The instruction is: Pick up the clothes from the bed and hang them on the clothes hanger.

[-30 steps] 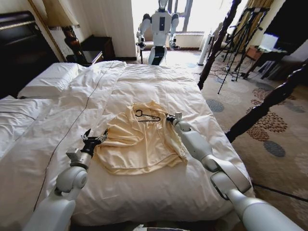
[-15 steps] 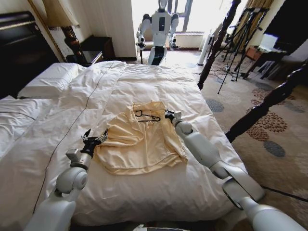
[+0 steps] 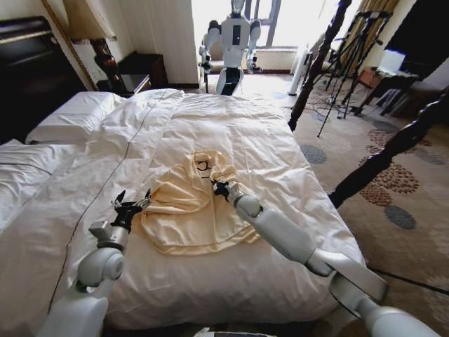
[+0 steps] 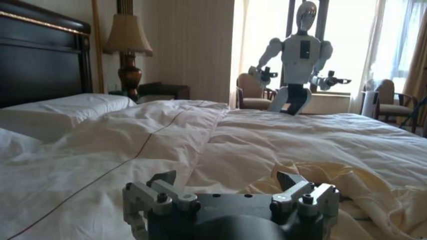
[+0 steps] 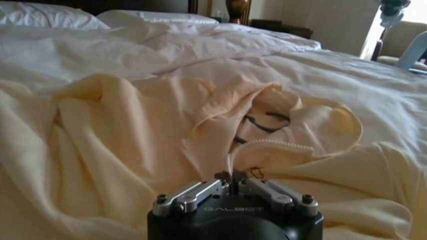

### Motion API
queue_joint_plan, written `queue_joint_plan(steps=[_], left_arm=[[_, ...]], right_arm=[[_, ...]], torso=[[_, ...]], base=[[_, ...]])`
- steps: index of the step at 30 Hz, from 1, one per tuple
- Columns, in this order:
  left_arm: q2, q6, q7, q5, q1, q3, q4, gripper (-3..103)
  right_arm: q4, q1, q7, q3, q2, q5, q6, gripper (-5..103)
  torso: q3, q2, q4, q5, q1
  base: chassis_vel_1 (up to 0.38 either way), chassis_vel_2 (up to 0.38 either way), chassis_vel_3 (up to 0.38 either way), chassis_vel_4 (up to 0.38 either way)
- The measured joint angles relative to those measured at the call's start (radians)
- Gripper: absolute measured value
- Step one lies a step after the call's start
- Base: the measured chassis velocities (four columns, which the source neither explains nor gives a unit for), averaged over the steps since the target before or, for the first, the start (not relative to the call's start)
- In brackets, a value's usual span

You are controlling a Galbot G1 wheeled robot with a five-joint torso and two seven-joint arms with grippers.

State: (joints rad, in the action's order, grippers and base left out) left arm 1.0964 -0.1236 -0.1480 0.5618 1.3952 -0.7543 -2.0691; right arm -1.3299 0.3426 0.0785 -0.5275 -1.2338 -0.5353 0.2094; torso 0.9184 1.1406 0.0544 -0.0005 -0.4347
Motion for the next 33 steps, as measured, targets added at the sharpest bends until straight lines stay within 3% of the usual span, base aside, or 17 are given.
queue_joint_plan(steps=[7, 11, 13, 15, 17, 18, 22, 26, 27, 30, 31, 33], left_arm=[[0.004, 0.0, 0.0, -0.001, -0.003, 0.004, 0.002, 100], [0.008, 0.001, 0.0, -0.001, -0.004, 0.004, 0.002, 100], [0.013, 0.006, 0.0, -0.001, -0.006, 0.004, 0.003, 100], [0.017, 0.007, 0.0, -0.001, -0.007, 0.005, 0.004, 100], [0.021, 0.01, 0.0, -0.001, -0.008, 0.005, 0.007, 100], [0.021, 0.01, 0.0, -0.001, -0.008, 0.005, 0.007, 100], [0.027, 0.012, 0.001, -0.001, -0.014, 0.008, 0.01, 100], [0.03, 0.012, 0.001, -0.001, -0.015, 0.008, 0.009, 100], [0.031, 0.012, 0.001, -0.001, -0.014, 0.008, 0.007, 100], [0.032, 0.012, 0.001, -0.001, -0.01, 0.007, 0.003, 100], [0.033, 0.012, 0.001, -0.002, -0.009, 0.006, 0.001, 100], [0.036, 0.014, 0.0, -0.001, -0.006, 0.001, -0.005, 100]], right_arm=[[-0.025, 0.033, 0.023, -0.024, 0.003, -0.011, 0.041, -1], [-0.042, 0.014, 0.077, -0.005, 0.012, -0.043, 0.066, 6], [-0.092, -0.004, 0.117, 0.006, 0.04, -0.097, 0.118, 14], [-0.125, -0.01, 0.142, 0.011, 0.058, -0.131, 0.153, 14], [-0.19, -0.016, 0.189, 0.022, 0.096, -0.199, 0.214, 24], [-0.19, -0.016, 0.189, 0.022, 0.096, -0.199, 0.214, 24], [-0.288, -0.025, 0.214, 0.016, 0.155, -0.255, 0.265, 45], [-0.296, -0.061, 0.221, 0.013, 0.158, -0.271, 0.276, 56], [-0.285, -0.089, 0.219, 0.012, 0.15, -0.279, 0.282, 61], [-0.205, -0.156, 0.189, 0.011, 0.114, -0.281, 0.284, 61], [-0.154, -0.187, 0.164, 0.008, 0.091, -0.279, 0.284, 73], [-0.017, -0.261, 0.102, 0.001, 0.029, -0.267, 0.282, 83]], torso=[[0.0, 0.0, 0.0, 0.0, 0.0], [0.0, 0.0, -0.0002, 0.0002, 0.0], [0.0, 0.0, -0.0002, 0.0001, 0.0], [0.0, 0.0, -0.0001, 0.0001, 0.0], [0.0, 0.0, -0.0001, 0.0001, 0.0], [0.0, 0.0, -0.0001, 0.0001, 0.0], [0.0, 0.0, 0.0003, 0.0003, 0.0], [0.0, 0.0, 0.0003, 0.0002, 0.0], [0.0, 0.0, 0.0002, 0.0001, 0.0], [0.0, 0.0, -0.0002, -0.0001, 0.0], [0.0, 0.0, -0.0002, 0.0, 0.0], [0.0, 0.0, -0.0002, -0.0002, 0.0]], base=[[0.0, 0.0, 0.0, 0.0], [0.0, 0.0, 0.0, 0.0], [0.0, 0.0, 0.0, 0.0], [0.0, 0.0, 0.0, 0.0], [0.0, 0.0, 0.0, 0.0], [0.0, 0.0, 0.0, 0.0], [0.0, 0.0, 0.0, 0.0], [0.0, 0.0, 0.0, 0.0], [0.0, 0.0, 0.0, 0.0], [0.0, 0.0, 0.0, 0.0], [0.0, 0.0, 0.0, 0.0], [0.0, 0.0, 0.0, 0.0]])
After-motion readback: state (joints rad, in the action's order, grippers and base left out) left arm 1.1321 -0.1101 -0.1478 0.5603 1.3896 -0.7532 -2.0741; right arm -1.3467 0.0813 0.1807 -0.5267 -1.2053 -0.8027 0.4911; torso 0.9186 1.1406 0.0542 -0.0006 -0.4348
